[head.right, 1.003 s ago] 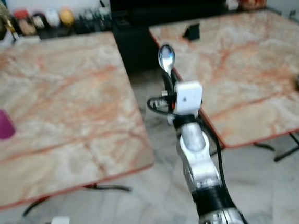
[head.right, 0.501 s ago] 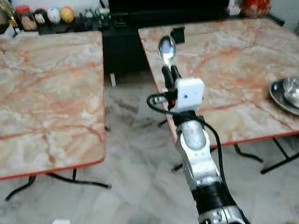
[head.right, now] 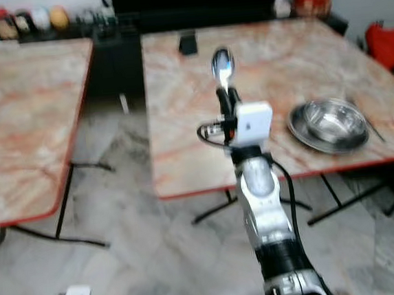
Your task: Setting the table
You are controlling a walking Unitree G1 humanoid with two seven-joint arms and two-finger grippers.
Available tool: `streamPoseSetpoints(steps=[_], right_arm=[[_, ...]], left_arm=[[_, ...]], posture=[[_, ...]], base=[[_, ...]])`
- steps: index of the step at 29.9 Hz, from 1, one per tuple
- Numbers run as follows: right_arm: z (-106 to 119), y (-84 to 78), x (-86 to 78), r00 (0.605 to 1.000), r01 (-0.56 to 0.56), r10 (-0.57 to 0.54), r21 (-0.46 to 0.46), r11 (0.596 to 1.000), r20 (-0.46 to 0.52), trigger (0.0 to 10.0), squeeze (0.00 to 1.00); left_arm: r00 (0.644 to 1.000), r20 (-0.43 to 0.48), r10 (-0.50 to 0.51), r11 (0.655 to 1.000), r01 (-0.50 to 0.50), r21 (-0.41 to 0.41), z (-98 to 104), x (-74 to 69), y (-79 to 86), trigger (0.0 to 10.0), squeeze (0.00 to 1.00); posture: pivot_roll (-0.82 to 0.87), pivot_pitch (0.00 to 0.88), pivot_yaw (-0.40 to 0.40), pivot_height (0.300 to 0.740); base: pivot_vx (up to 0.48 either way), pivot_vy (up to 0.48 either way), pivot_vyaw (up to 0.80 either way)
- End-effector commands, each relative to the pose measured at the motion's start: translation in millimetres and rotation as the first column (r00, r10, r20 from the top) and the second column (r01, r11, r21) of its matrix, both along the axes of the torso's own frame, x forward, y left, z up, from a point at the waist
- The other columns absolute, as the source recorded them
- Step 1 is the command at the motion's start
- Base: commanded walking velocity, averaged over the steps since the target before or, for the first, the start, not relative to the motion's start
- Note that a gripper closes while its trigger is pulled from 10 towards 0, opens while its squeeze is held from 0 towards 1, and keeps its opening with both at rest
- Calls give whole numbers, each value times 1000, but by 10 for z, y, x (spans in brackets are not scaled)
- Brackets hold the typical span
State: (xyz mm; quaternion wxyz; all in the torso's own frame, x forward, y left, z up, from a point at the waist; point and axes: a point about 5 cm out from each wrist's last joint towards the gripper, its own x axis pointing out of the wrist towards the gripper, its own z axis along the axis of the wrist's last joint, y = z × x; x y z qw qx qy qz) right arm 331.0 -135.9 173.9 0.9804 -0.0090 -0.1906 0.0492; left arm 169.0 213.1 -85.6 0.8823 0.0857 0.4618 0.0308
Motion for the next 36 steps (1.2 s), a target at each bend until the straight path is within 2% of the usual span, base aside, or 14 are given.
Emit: streamPoseSetpoints(steps=[1, 7, 25, 36], right_arm=[[71, 57, 11, 1000, -12, 12, 2, 1000, 26, 10000, 0], [76, 60, 7, 999, -18, 17, 33, 999, 30, 10000, 0], [82, 30, 23, 1000, -5, 5, 22, 1000, 31, 10000, 0], [79, 17, 37, 1000, 3, -4, 23, 1000, 25, 10000, 0]], left_arm=[[999, -32, -1, 1000, 1, 9, -35, -91, 34, 10000, 0], [999, -32, 3, 1000, -3, 9, -34, -89, 36, 10000, 0], [999, -32, 3, 1000, -3, 9, -35, -91, 34, 10000, 0], [999, -30, 17, 1000, -17, 0, -36, -97, 39, 10000, 0]], posture=[[-73, 23, -16, 740], [-70, 27, -16, 740], [-70, 31, -17, 740], [-68, 33, -14, 740]], base=[[0, -480, 556], [0, -480, 250], [0, -480, 0], [0, 0, 0]])
